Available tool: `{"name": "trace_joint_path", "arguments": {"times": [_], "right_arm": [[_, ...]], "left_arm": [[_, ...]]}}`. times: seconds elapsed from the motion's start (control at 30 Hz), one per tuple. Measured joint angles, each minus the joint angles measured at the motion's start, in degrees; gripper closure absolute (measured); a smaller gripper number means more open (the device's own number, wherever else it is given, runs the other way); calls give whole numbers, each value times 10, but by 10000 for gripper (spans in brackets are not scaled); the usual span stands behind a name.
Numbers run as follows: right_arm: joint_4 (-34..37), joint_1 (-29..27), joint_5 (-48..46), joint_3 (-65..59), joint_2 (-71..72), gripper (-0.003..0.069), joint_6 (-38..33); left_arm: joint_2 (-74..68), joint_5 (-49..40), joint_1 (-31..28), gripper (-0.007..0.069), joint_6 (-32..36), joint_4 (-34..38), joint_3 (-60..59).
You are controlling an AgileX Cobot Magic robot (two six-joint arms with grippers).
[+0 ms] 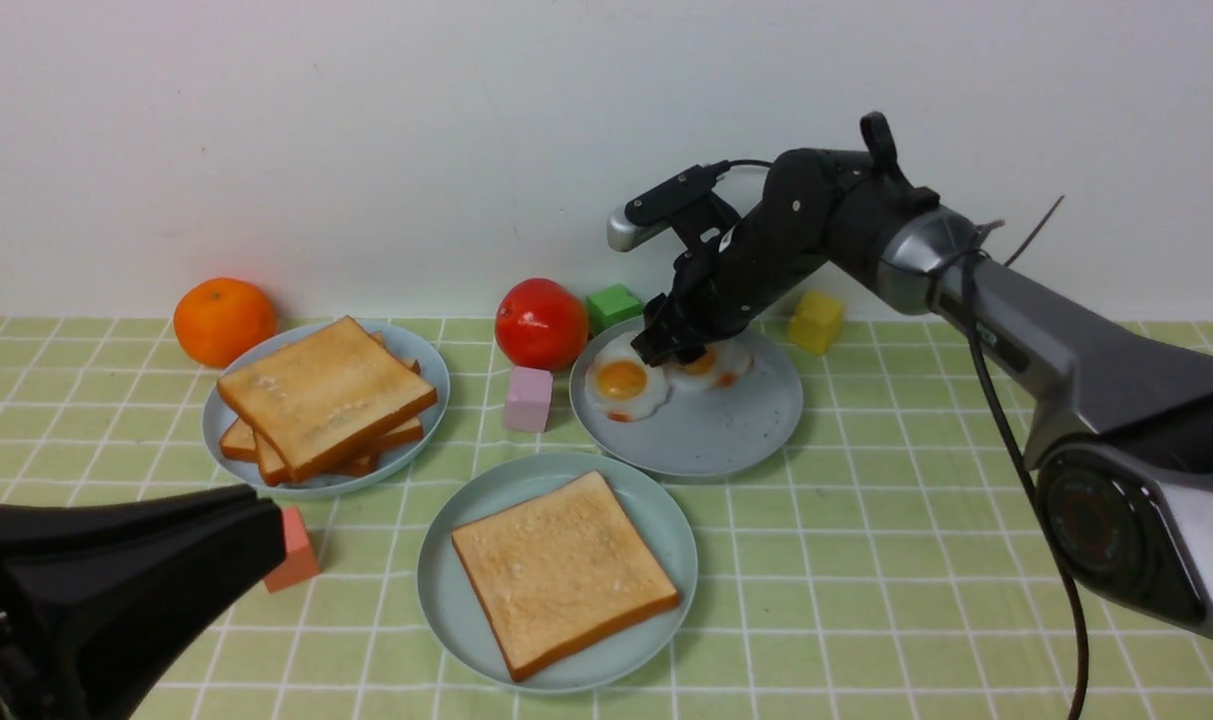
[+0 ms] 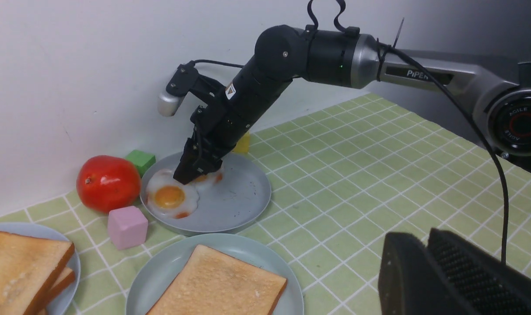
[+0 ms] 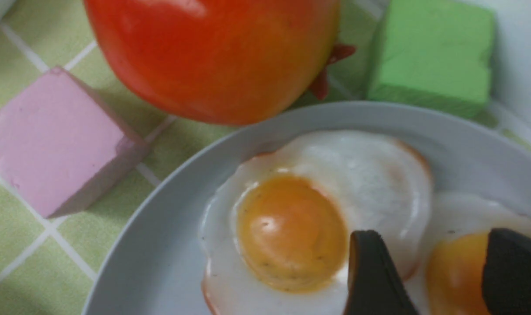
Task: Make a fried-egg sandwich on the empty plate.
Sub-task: Use the right arm to grab a fried egg
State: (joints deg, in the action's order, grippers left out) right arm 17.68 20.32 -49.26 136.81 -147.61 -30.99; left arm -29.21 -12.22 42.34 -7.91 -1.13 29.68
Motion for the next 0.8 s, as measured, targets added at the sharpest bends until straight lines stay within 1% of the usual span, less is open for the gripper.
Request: {"name": "trace_joint_path", "arguments": {"times": [0.33, 0.43, 0.53, 0.57, 0.8], "right_arm": [[5, 1, 6, 4, -10, 297, -7], [4, 1, 6, 5, -11, 322, -8], [4, 1, 3, 5, -12, 392, -8], [5, 2, 2, 5, -12, 433, -8], [8, 3, 3, 6, -12, 637, -8]], "left_arm": [[0, -2, 0, 546, 0, 0, 0], [0, -4, 0, 546, 0, 0, 0], [0, -4, 0, 546, 0, 0, 0], [0, -4, 0, 545, 0, 0, 0], [0, -4, 0, 540, 0, 0, 0]]}}
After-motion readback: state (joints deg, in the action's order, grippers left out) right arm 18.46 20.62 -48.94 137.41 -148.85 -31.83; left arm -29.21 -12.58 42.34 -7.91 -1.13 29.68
